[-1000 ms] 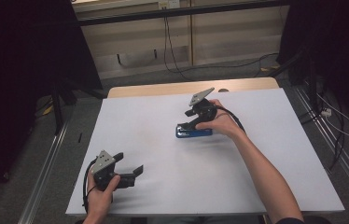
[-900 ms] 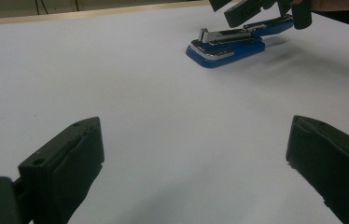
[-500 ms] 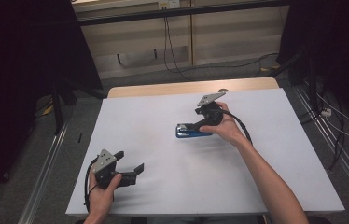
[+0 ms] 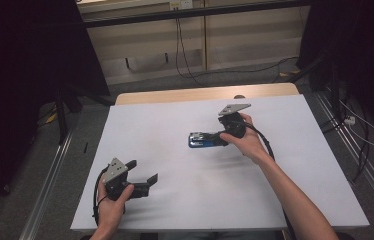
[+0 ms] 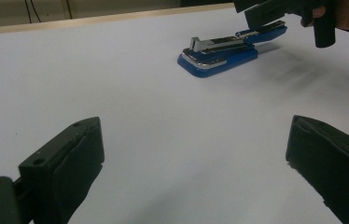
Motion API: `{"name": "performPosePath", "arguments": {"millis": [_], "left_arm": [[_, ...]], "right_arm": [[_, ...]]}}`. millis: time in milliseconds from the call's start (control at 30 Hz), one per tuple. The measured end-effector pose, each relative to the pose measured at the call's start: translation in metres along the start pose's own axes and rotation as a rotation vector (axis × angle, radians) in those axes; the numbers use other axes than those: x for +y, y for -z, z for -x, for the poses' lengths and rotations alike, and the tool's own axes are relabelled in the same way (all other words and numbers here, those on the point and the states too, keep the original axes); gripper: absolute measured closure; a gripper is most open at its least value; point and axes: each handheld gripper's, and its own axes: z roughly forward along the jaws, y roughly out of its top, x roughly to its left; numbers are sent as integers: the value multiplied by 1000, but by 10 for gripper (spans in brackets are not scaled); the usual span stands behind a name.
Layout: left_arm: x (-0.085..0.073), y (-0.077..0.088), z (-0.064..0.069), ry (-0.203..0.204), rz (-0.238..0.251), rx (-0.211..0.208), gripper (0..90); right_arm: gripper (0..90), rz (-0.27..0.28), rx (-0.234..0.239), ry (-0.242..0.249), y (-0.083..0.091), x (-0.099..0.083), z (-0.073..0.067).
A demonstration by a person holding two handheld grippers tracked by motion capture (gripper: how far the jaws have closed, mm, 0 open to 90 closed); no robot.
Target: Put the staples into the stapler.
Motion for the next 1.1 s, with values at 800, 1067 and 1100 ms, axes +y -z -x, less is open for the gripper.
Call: {"name": "performPosePath", "arguments": {"millis": [800, 1067, 1100], "left_arm": [[-3, -4, -8, -10, -11, 71, 44], [1, -7, -6, -27, 6, 72, 44], [2, -7, -5, -34, 0, 76, 44]], "right_arm": [[58, 135, -228, -27, 48, -34, -9], [49, 186, -244, -63, 63, -41, -13], [47, 186, -245, -64, 65, -42, -13]]}}
